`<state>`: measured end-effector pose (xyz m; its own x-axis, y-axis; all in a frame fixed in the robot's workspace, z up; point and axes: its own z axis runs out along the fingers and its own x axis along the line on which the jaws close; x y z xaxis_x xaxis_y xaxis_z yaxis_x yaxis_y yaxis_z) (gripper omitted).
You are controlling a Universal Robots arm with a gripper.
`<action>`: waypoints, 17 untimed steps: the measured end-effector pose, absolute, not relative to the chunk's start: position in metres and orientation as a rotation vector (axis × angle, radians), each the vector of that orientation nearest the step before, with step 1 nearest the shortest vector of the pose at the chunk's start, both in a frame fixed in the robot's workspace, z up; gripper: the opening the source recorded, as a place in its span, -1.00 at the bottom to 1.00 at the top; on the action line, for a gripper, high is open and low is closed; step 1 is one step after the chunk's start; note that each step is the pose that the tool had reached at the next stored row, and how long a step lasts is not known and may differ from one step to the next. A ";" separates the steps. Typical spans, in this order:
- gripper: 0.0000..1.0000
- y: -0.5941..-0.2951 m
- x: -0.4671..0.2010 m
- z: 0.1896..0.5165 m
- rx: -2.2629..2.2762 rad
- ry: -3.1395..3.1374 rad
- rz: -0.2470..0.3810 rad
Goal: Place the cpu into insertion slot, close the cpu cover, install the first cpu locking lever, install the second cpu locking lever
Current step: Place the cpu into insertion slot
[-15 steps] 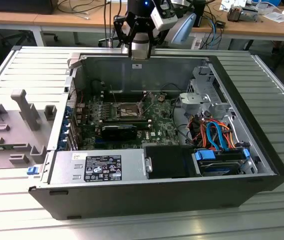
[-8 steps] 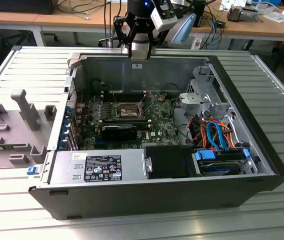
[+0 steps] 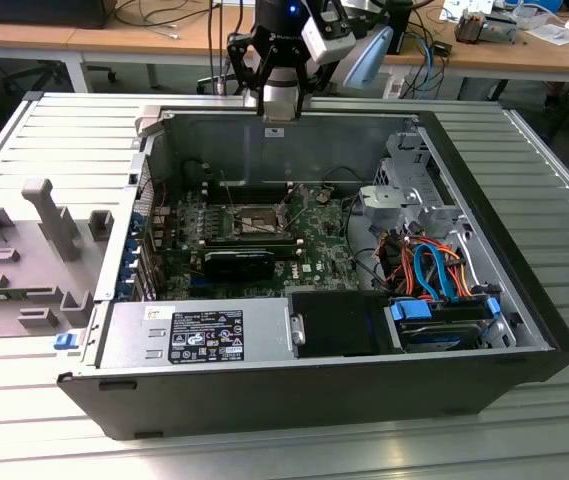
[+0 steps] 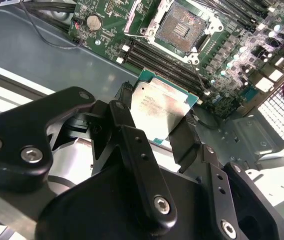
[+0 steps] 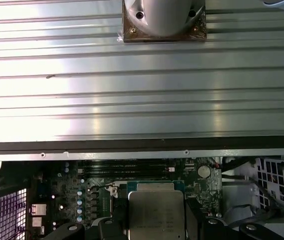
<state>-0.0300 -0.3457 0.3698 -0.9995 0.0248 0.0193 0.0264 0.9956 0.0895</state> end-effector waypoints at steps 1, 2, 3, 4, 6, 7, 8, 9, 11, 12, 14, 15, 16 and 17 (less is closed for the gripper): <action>0.09 -0.346 -0.030 0.370 -0.040 -3.120 -0.140; 0.09 -0.346 -0.030 0.370 -0.040 -3.120 -0.140; 0.09 -0.346 -0.030 0.369 -0.040 -3.120 -0.140; 0.09 -0.346 -0.030 0.369 -0.040 -3.120 -0.140; 0.09 -0.347 -0.030 0.369 -0.040 -3.120 -0.140; 0.09 -0.347 -0.030 0.369 -0.040 -3.120 -0.140; 0.09 -0.347 -0.030 0.369 -0.040 -3.120 -0.140; 0.09 -0.347 -0.030 0.369 -0.040 -3.120 -0.140; 0.09 -0.348 -0.030 0.368 -0.040 -3.120 -0.140; 0.09 -0.348 -0.030 0.368 -0.040 -3.120 -0.140; 0.09 -0.348 -0.030 0.368 -0.040 -3.120 -0.140; 0.09 -0.348 -0.030 0.368 -0.040 -3.120 -0.140; 0.09 -0.349 -0.030 0.367 -0.040 -3.120 -0.140; 0.09 -0.349 -0.030 0.367 -0.040 -3.120 -0.140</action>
